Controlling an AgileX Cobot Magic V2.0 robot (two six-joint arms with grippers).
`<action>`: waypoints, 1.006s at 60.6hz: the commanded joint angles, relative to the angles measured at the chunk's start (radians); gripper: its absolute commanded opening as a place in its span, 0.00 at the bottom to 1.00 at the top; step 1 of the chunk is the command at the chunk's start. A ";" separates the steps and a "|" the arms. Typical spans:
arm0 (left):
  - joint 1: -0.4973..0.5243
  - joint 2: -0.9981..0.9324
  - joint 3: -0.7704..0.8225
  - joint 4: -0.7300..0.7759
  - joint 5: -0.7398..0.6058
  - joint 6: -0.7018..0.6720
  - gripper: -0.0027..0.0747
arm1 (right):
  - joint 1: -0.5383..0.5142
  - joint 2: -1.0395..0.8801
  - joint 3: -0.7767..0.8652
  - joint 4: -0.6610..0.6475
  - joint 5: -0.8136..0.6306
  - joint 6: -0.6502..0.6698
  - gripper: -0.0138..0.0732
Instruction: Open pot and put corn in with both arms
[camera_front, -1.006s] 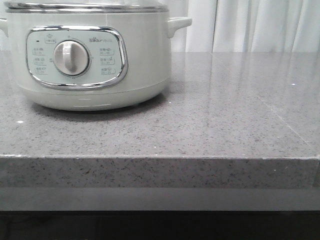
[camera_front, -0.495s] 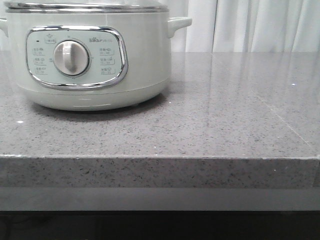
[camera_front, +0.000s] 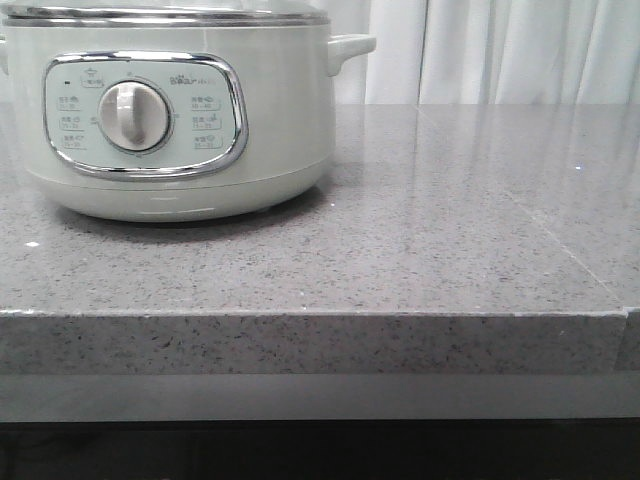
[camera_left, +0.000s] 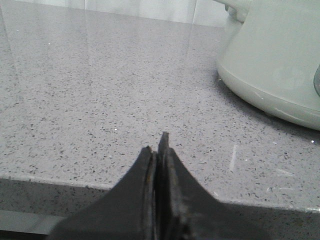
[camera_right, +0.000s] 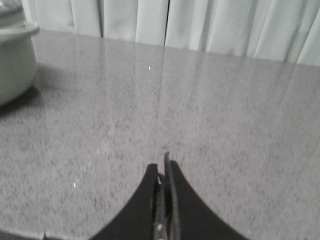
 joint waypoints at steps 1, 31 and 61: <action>0.003 -0.024 -0.001 -0.011 -0.087 -0.012 0.01 | -0.006 -0.057 0.043 -0.023 -0.094 0.014 0.10; 0.003 -0.022 -0.001 -0.011 -0.087 -0.012 0.01 | -0.007 -0.196 0.181 -0.018 -0.120 0.014 0.10; 0.003 -0.022 -0.001 -0.011 -0.087 -0.012 0.01 | -0.007 -0.196 0.180 -0.018 -0.118 0.014 0.10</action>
